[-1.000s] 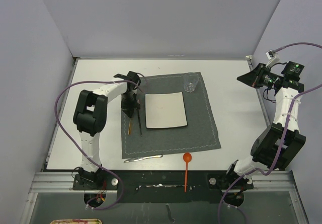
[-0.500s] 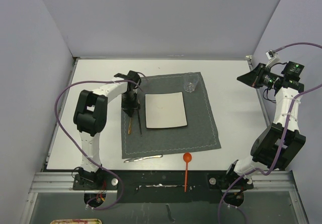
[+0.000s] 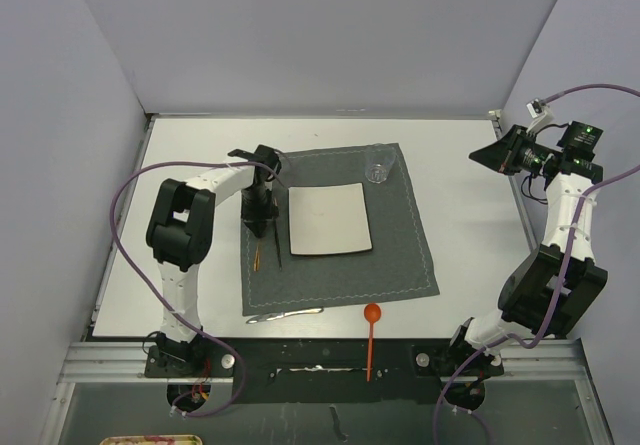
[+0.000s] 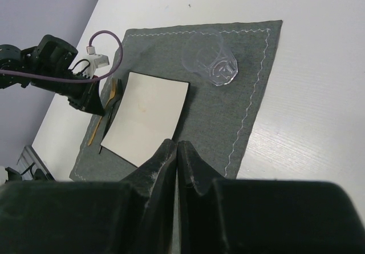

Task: Set the dinner table for one person
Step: Adjust the fork on the napkin.

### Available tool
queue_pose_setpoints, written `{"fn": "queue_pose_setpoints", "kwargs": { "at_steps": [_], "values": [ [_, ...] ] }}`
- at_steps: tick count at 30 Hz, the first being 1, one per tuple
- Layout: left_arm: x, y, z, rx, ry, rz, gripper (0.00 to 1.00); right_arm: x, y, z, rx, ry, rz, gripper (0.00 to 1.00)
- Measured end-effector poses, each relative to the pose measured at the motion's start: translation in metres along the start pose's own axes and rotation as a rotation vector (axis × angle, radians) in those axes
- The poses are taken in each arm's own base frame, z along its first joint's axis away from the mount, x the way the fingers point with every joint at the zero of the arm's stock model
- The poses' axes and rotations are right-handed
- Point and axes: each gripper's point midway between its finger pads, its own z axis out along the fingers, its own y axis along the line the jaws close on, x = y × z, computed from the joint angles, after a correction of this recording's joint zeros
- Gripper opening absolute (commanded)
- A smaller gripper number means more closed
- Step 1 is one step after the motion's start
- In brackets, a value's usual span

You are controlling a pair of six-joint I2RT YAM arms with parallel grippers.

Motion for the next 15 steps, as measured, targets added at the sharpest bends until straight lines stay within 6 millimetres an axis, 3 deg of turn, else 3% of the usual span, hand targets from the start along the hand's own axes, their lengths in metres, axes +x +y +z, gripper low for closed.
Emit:
{"fn": "queue_pose_setpoints", "kwargs": {
  "at_steps": [15],
  "values": [
    [-0.0009, 0.0062, -0.0005, -0.012, 0.012, -0.134, 0.0, -0.0017, -0.0003, 0.0007, -0.004, -0.008, -0.002, 0.04]
  ]
}}
